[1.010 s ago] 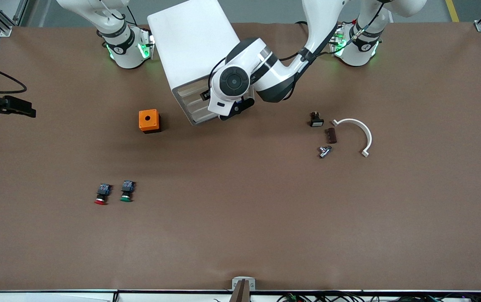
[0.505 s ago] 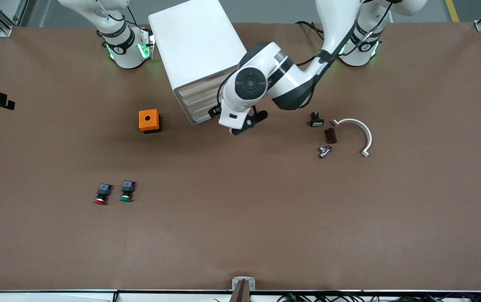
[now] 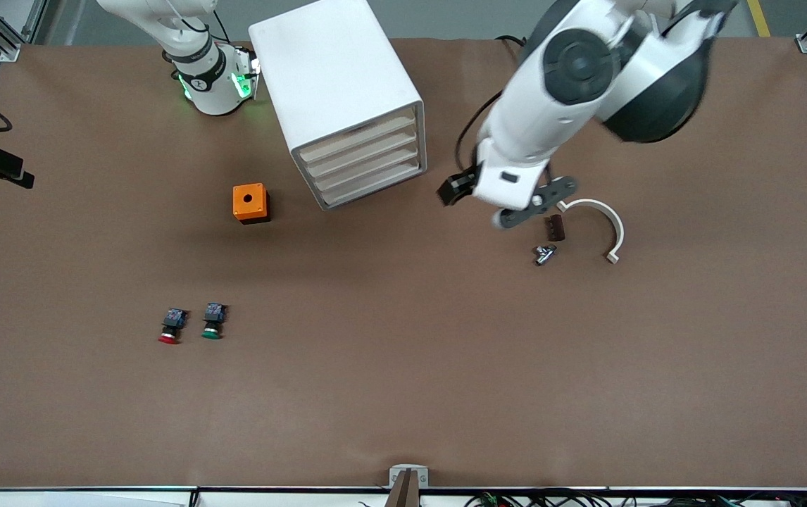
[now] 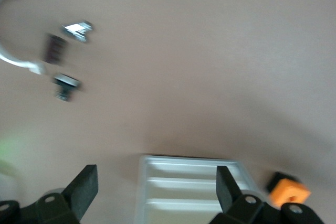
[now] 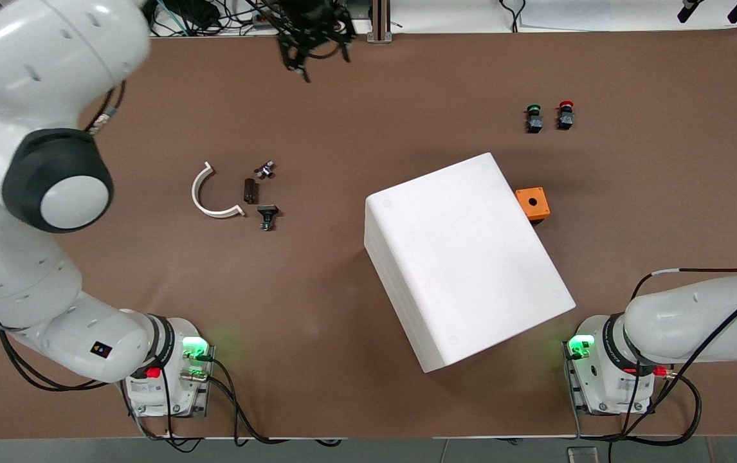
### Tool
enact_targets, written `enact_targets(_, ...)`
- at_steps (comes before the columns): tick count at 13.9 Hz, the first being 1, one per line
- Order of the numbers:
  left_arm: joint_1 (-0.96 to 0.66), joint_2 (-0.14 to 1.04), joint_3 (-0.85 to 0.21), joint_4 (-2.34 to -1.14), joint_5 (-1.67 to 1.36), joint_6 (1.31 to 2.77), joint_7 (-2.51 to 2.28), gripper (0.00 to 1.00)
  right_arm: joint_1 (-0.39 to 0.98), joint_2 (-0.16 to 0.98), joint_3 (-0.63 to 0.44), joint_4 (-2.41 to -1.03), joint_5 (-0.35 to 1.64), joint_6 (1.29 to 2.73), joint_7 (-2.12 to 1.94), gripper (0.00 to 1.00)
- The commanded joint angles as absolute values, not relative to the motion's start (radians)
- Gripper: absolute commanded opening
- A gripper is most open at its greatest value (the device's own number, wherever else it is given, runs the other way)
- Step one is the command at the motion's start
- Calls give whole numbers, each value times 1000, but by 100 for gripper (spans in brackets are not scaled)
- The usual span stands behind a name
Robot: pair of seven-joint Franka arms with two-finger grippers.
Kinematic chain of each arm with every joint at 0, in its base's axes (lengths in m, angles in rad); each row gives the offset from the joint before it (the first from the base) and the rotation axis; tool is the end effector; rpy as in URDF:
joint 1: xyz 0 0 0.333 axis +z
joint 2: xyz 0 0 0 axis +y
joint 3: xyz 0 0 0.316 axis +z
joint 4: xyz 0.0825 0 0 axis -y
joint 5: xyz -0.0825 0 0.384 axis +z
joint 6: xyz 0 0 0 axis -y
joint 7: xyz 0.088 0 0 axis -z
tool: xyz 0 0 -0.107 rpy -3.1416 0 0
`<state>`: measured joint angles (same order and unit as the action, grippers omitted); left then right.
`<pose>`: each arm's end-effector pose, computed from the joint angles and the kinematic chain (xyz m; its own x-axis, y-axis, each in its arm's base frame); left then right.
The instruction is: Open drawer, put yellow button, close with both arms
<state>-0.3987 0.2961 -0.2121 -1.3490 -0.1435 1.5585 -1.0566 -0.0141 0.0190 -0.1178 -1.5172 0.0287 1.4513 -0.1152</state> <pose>0.5243 -0.3622 0.5564 0.8779 0.4272 -0.2162 0.4434 -0.8958 0.0304 0.5437 -0.0681 0.6291 0.9966 -0.0131 -0.0810 -0.0160 -0.9992 -0.0360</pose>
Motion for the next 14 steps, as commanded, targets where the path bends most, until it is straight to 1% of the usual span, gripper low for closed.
enact_targets(1,-284,220,-216,-1385,-126,1432,-854,99,18,-37,-103,-1569,-15,1479,-118,100)
enact_targets(3,-192,172,-219,-1388,-89,1335,-690,99,25,-54,-103,-1568,-31,1460,-114,100)
enact_targets(5,-137,129,-219,-1414,-55,1298,-573,99,8,-58,-120,-1571,-8,1448,-110,100)
enact_targets(8,-78,63,-218,-1482,5,1298,-418,99,-11,-60,-123,-1571,9,1421,-110,100)
enact_targets(10,7,29,-225,-1511,5,1299,-289,99,-9,-70,-120,-1571,9,1419,-112,100)
enact_targets(11,14,17,-215,-1529,5,1301,-223,99,-8,-74,-120,-1572,11,1419,-112,100)
enact_targets(13,9,-9,-154,-1569,8,1308,-143,99,-6,-77,-118,-1574,14,1414,-110,100)
enact_targets(14,5,-38,-126,-1610,8,1330,-103,99,-9,-77,-120,-1575,14,1414,-110,100)
